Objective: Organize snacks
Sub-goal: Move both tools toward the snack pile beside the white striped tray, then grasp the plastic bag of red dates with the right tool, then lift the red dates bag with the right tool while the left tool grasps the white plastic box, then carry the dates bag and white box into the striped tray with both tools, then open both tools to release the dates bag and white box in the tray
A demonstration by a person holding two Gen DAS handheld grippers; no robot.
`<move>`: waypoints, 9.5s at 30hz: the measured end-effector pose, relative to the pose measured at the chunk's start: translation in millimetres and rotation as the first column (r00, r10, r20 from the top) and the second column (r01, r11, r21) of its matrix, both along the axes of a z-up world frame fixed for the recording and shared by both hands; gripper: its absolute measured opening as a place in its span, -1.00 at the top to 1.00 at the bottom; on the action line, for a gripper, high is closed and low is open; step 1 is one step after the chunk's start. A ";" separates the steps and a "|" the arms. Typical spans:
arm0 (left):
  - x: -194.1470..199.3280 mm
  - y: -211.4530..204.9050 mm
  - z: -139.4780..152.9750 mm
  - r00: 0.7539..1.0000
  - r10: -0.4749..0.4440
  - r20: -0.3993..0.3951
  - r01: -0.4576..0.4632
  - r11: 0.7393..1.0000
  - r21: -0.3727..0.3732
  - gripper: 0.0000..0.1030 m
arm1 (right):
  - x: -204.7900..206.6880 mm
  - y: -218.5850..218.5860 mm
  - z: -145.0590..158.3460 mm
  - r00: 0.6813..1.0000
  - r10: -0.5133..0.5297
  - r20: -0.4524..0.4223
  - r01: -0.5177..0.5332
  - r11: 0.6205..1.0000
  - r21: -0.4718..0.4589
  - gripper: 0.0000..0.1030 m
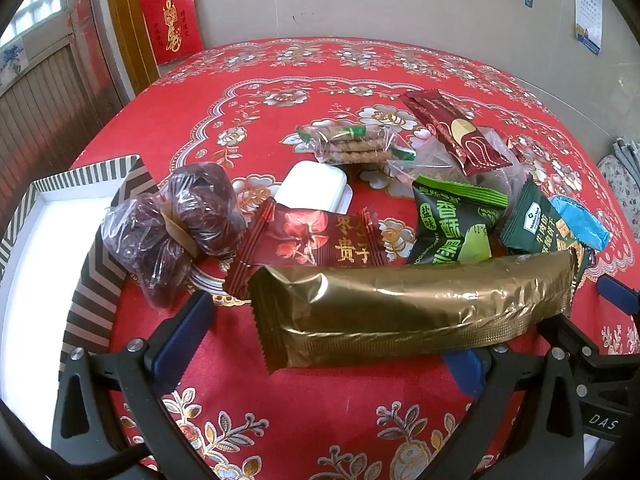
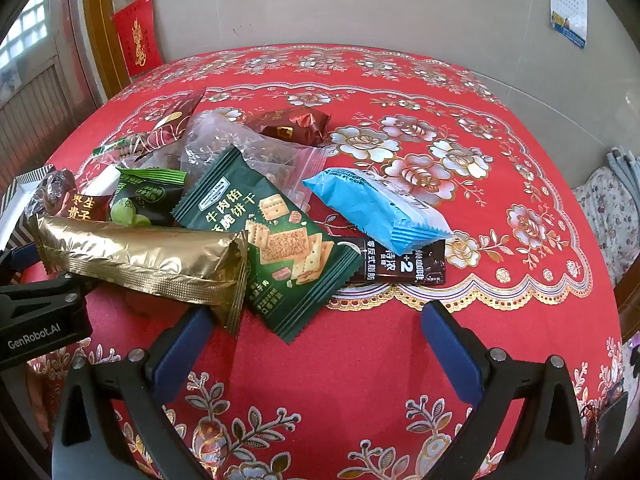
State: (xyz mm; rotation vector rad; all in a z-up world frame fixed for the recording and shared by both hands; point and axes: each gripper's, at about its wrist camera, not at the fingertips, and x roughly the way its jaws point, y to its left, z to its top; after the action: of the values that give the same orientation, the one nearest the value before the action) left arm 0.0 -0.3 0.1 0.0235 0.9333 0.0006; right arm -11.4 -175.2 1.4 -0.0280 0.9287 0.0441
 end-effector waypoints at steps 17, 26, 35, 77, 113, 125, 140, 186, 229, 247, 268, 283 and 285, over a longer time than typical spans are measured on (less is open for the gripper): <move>-36.8 11.0 29.6 0.997 -0.073 -0.017 0.073 0.997 -0.012 -0.99 | -25.0 -10.7 7.9 0.987 0.104 -0.125 -0.101 0.994 0.030 -0.99; -40.6 40.1 58.4 0.999 -0.028 -0.046 0.026 0.998 -0.058 -0.99 | -49.1 9.8 47.4 0.963 0.269 -0.027 -0.267 0.962 0.059 -0.99; -26.4 78.3 67.5 0.996 0.085 -0.040 -0.088 0.992 -0.089 -0.99 | -38.3 27.4 49.1 0.935 0.354 -0.031 -0.352 0.934 0.065 -0.99; -16.5 162.5 88.7 0.967 0.253 -0.031 -0.253 0.968 0.005 -0.99 | 61.2 178.1 61.9 0.816 0.575 -0.058 -0.564 0.814 0.141 -0.99; 23.3 162.6 86.0 0.974 0.220 -0.060 -0.220 0.975 -0.010 -0.99 | 72.8 125.7 76.4 0.835 0.548 -0.045 -0.522 0.817 0.244 -0.44; 77.0 89.2 83.6 0.995 0.045 -0.086 -0.047 0.999 -0.018 -0.99 | 56.0 33.6 91.8 0.934 0.358 -0.017 -0.337 0.895 0.292 -0.44; 82.9 53.6 53.6 0.978 -0.086 -0.192 0.088 0.996 0.000 -0.99 | 37.9 -18.8 90.3 0.965 0.262 -0.026 -0.239 0.913 0.330 -0.44; 47.3 58.4 64.4 0.983 -0.106 -0.149 0.104 0.994 -0.020 0.29 | 35.0 33.5 93.1 0.929 0.367 -0.035 -0.342 0.893 0.292 -0.44; 10.7 184.0 83.4 0.981 0.178 -0.082 -0.176 0.984 0.030 0.29 | 55.2 202.5 95.3 0.811 0.583 -0.043 -0.559 0.796 0.234 -0.44; 28.7 280.4 42.9 0.934 0.319 -0.157 -0.318 0.947 0.033 0.29 | 75.5 305.1 57.9 0.711 0.691 -0.129 -0.660 0.720 0.215 -0.45; 46.7 286.4 23.8 0.927 0.331 -0.178 -0.330 0.943 0.039 0.04 | 90.3 320.7 26.4 0.687 0.692 -0.222 -0.661 0.722 0.203 -0.46; 31.7 295.9 44.0 0.910 0.388 -0.145 -0.389 0.921 0.016 -0.58 | 82.3 305.1 50.9 0.682 0.719 -0.133 -0.676 0.690 0.260 -0.47; 28.8 294.1 50.8 0.911 0.391 -0.133 -0.391 0.920 0.031 -0.58 | 79.4 297.0 60.2 0.689 0.718 -0.103 -0.671 0.685 0.283 -0.47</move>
State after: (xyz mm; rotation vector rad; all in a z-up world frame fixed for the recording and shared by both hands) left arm 28.8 293.8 50.9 -0.1634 1.0624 0.3781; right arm 68.0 121.8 61.7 -0.1745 1.0726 0.8947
